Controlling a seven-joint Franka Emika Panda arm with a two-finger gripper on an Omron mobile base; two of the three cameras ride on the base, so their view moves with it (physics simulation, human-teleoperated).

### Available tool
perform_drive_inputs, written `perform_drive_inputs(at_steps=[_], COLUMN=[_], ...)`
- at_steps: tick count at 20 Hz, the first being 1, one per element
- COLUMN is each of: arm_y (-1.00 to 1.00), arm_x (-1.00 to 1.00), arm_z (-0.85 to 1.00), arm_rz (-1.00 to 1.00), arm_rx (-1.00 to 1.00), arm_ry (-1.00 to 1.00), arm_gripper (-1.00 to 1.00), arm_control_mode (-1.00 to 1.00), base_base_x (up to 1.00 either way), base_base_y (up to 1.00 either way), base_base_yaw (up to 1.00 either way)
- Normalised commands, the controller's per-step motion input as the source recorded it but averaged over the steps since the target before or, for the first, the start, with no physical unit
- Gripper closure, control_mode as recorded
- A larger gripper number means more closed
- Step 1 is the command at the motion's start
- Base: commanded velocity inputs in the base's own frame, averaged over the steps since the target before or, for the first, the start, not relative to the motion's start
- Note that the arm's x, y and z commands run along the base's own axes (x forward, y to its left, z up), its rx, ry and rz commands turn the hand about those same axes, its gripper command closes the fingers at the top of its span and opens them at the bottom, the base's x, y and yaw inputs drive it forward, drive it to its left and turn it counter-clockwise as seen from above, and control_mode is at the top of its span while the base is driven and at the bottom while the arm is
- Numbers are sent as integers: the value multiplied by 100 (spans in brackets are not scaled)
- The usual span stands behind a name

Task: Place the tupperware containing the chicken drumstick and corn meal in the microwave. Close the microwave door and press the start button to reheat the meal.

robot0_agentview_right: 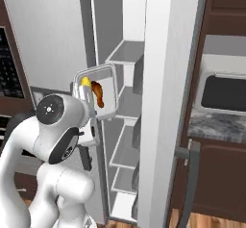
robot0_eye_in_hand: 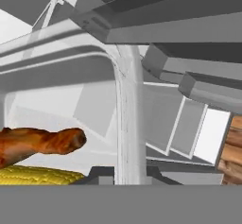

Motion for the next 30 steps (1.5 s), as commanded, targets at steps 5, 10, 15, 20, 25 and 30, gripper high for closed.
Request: perform_drive_inputs(at_steps=[5, 10, 15, 20, 25, 30], arm_y=[0, 0, 0, 0, 0, 0], arm_x=[0, 0, 0, 0, 0, 0], arm_z=[0, 0, 0, 0, 0, 0], arm_rz=[0, 0, 0, 0, 0, 0], arm_rx=[0, 0, 0, 0, 0, 0], arm_ry=[0, 0, 0, 0, 0, 0], arm_gripper=[100, 100, 100, 100, 100, 100], arm_control_mode=[100, 100, 100, 100, 100, 100], base_base_x=[-60, 1, 6, 20, 26, 58], base_base_y=[34, 88, 100, 100, 62, 5], base_base_yaw=[19, 24, 28, 22, 23, 24])
